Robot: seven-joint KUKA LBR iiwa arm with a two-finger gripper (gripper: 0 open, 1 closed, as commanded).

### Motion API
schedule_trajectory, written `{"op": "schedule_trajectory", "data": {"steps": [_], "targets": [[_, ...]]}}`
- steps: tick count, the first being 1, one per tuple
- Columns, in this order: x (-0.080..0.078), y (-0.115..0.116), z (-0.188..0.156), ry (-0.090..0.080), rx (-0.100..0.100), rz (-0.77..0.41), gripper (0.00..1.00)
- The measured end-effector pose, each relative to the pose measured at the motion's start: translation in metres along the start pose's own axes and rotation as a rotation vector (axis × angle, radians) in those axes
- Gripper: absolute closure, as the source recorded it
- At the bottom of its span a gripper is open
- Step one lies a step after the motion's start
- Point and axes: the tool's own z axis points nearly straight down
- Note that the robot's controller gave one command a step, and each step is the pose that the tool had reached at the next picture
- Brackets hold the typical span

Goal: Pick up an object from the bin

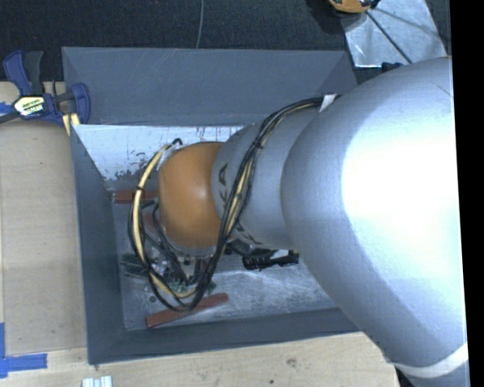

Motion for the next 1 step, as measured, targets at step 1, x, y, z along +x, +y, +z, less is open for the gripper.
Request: {"op": "schedule_trajectory", "data": {"steps": [1], "targets": [[0.0,0.0,0.0,0.0,0.0,0.0,1.0]]}}
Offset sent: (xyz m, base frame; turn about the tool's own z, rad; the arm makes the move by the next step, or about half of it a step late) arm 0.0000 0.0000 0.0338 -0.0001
